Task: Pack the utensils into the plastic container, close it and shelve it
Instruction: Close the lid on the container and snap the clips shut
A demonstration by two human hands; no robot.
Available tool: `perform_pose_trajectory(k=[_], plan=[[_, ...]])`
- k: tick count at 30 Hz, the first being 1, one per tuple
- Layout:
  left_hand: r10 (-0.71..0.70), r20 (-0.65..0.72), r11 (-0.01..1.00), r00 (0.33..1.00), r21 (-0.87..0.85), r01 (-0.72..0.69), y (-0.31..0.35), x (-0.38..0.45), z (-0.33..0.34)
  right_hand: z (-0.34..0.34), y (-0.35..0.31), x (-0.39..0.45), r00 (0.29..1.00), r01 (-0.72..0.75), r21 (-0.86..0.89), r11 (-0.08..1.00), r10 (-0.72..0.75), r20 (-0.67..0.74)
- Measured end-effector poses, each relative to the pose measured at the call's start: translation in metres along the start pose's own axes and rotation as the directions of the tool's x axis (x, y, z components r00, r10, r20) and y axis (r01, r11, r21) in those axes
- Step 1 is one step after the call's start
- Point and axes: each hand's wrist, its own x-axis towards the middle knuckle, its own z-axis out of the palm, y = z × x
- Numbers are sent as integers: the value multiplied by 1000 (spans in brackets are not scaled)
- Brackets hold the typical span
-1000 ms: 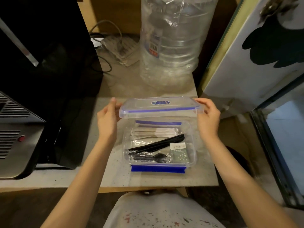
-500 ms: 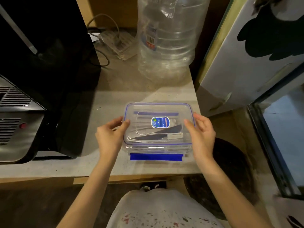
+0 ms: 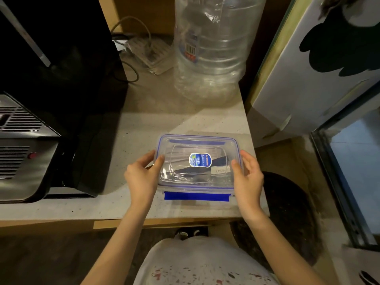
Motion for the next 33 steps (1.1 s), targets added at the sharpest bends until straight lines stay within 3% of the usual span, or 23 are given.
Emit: perform_pose_trajectory(k=[19, 24, 28, 29, 31, 33], plan=[[-17, 66, 989, 998, -144, 27, -8, -3, -1, -2, 5, 13, 993, 43, -52, 998, -37, 115], [110, 111, 994, 988, 16, -113, -10, -1, -2, -13, 4, 16, 978, 77, -72, 994, -62, 199], [216, 196, 934, 957, 243, -261, -9, 0, -10, -14, -3, 16, 944, 183, -314, 932, -78, 320], [300, 224, 899, 927, 259, -353, -9, -2, -12, -14, -5, 17, 933, 259, -441, 859, -106, 343], [512, 360, 744, 780, 268, -612, -12, -9, -14, -16, -9, 13, 857, 504, -564, 654, -300, 419], [599, 524, 543, 605, 290, -788, -23, -16, -14, -18, -8, 3, 673, 739, -495, 456, -480, 563]])
